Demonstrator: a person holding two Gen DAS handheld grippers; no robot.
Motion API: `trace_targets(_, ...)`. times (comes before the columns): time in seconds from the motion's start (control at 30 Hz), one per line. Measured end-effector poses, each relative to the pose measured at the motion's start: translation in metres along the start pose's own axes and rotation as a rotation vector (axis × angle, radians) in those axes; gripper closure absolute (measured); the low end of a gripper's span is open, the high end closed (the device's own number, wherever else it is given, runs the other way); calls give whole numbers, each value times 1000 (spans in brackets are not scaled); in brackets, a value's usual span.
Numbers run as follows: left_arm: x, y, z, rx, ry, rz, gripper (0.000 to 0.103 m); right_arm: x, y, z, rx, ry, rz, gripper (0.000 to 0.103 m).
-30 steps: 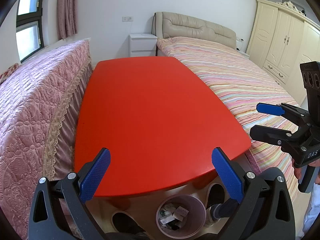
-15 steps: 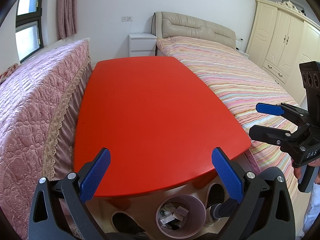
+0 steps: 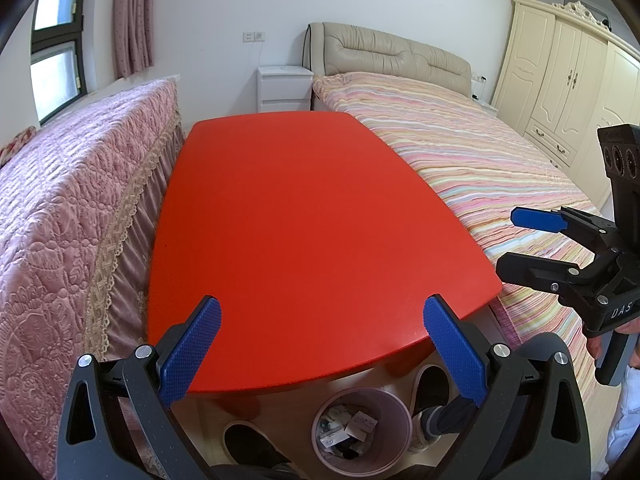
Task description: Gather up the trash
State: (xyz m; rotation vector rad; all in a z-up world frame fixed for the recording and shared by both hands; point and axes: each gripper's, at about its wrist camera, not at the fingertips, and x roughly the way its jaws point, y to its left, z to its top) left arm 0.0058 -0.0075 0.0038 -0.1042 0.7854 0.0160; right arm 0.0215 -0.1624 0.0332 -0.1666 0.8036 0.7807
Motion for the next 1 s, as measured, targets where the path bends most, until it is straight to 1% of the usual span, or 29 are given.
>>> trace_targets(0.67, 0, -1, -2, 3, -4, -3, 6, 0, 1, 0, 0, -4, -1, 3)
trace_targets(0.8, -1, 0, 0, 5, -1, -14, 6, 0, 1, 0, -1, -4, -1, 3)
trace_targets(1.0, 0, 0, 2, 9, 3, -4, 6, 0, 1, 0, -1, -3, -1, 3)
